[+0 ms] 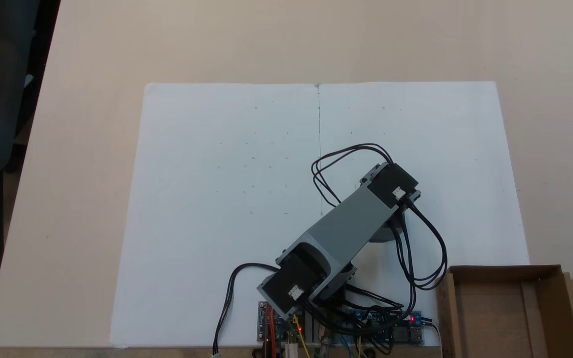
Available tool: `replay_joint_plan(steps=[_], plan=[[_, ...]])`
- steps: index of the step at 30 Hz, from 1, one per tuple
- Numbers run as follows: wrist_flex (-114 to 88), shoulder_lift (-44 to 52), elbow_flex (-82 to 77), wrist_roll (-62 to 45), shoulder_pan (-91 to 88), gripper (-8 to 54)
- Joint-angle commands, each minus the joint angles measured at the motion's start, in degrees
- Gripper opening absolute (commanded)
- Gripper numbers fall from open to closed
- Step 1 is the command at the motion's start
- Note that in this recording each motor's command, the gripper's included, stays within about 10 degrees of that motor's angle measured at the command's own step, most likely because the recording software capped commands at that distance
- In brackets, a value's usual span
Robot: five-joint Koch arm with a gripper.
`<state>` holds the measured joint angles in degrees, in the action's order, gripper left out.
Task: Grasp a green dice and put it in the bin.
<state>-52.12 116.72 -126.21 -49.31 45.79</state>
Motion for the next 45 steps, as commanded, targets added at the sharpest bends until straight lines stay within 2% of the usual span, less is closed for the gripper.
replay_joint_plan(steps=[1,16,31,45], plan=[[2.5,-1.1,0.9,-6.1,1.3,45.7],[12.2,-10.6,0.9,-9.2,3.2,45.5],[16.9,-12.3,0.5,-8.3,3.1,44.6],[17.1,-12.2,-1.1,0.8,3.2,43.2]])
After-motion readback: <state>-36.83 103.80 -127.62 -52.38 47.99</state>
